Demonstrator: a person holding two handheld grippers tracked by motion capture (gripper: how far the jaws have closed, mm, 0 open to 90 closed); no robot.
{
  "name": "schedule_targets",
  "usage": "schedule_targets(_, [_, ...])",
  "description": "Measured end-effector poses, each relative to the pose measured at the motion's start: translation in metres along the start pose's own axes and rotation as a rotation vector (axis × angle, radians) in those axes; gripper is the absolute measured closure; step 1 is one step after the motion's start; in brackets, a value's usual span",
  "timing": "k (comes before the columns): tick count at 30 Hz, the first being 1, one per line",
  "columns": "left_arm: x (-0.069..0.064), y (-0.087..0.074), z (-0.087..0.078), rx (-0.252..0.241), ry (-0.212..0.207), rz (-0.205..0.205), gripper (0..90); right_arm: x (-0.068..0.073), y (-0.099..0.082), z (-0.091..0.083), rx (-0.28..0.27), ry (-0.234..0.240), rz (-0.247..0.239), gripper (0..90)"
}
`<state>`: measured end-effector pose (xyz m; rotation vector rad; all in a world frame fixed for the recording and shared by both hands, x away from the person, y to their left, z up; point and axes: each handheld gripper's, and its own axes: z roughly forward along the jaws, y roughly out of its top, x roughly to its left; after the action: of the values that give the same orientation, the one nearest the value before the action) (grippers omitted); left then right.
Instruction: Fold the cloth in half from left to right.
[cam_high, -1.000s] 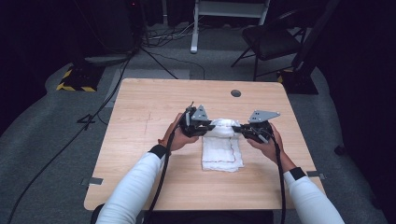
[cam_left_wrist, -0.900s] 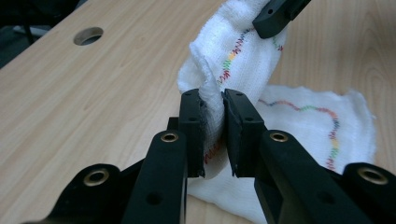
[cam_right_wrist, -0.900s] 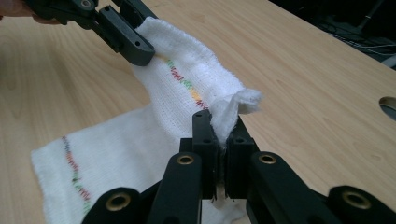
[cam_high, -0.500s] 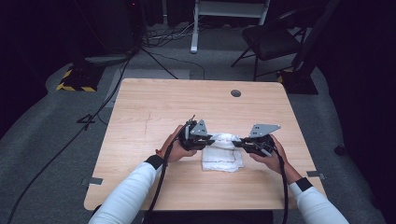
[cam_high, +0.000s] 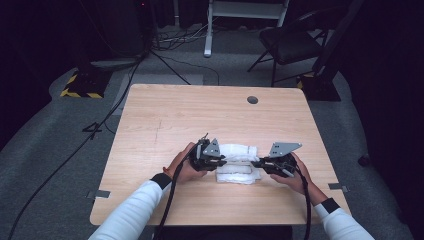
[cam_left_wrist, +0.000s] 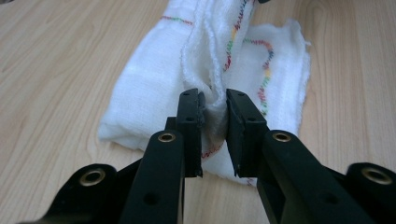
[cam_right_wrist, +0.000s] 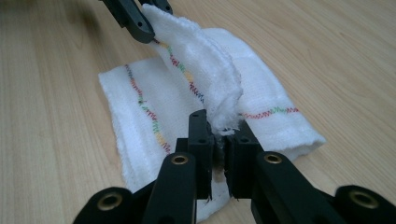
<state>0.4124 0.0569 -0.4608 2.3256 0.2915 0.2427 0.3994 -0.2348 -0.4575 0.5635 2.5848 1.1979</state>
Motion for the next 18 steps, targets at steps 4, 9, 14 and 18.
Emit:
schedule_targets(4, [-0.006, -0.008, -0.002, 0.019, -0.014, -0.002, 75.3, 0.005, -0.006, -0.002, 0.014, 0.004, -0.007, 81.3])
schedule_targets(9, [-0.01, -0.012, -0.003, 0.032, -0.017, -0.006, 74.0, 0.009, -0.013, -0.004, 0.031, -0.002, -0.002, 80.0])
schedule_targets(14, [-0.021, -0.016, -0.005, 0.044, -0.039, 0.007, 74.2, 0.013, -0.02, -0.008, 0.038, 0.0, 0.006, 79.9])
schedule_targets(18, [-0.027, -0.019, -0.006, 0.044, -0.065, -0.003, 74.5, 0.015, -0.025, -0.011, 0.046, 0.002, 0.008, 79.8])
